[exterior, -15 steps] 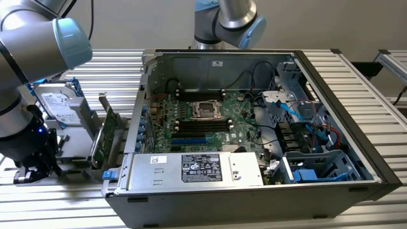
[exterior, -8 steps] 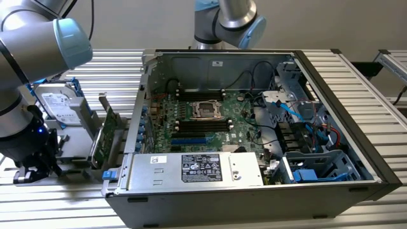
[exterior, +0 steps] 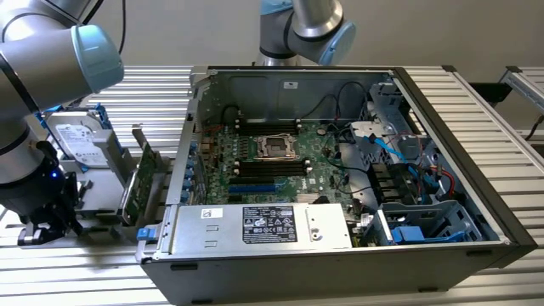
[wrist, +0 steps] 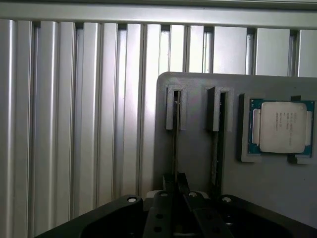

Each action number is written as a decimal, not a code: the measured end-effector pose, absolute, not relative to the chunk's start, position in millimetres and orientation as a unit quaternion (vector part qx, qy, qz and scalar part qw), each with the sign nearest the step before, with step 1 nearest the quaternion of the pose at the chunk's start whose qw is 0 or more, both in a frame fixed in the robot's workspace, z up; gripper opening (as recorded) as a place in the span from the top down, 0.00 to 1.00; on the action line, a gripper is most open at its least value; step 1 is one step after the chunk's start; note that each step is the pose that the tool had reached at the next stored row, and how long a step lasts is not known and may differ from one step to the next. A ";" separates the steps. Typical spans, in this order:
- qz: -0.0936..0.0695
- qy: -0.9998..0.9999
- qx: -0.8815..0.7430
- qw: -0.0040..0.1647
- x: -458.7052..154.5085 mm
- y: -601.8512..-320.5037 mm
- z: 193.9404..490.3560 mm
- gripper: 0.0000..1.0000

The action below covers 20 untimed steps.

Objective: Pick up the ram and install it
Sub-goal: 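Pick up the ram and move it above insertion slot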

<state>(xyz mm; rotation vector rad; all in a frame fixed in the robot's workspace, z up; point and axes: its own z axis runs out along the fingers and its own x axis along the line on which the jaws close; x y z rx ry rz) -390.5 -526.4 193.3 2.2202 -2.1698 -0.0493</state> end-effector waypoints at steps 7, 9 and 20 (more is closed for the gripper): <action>-0.016 -0.699 0.715 0.019 -390.5 -526.4 205.9 0.86; -0.016 -0.699 0.715 0.019 -390.5 -526.4 210.9 0.86; -0.018 -0.699 0.715 0.021 -386.0 -526.4 257.4 0.86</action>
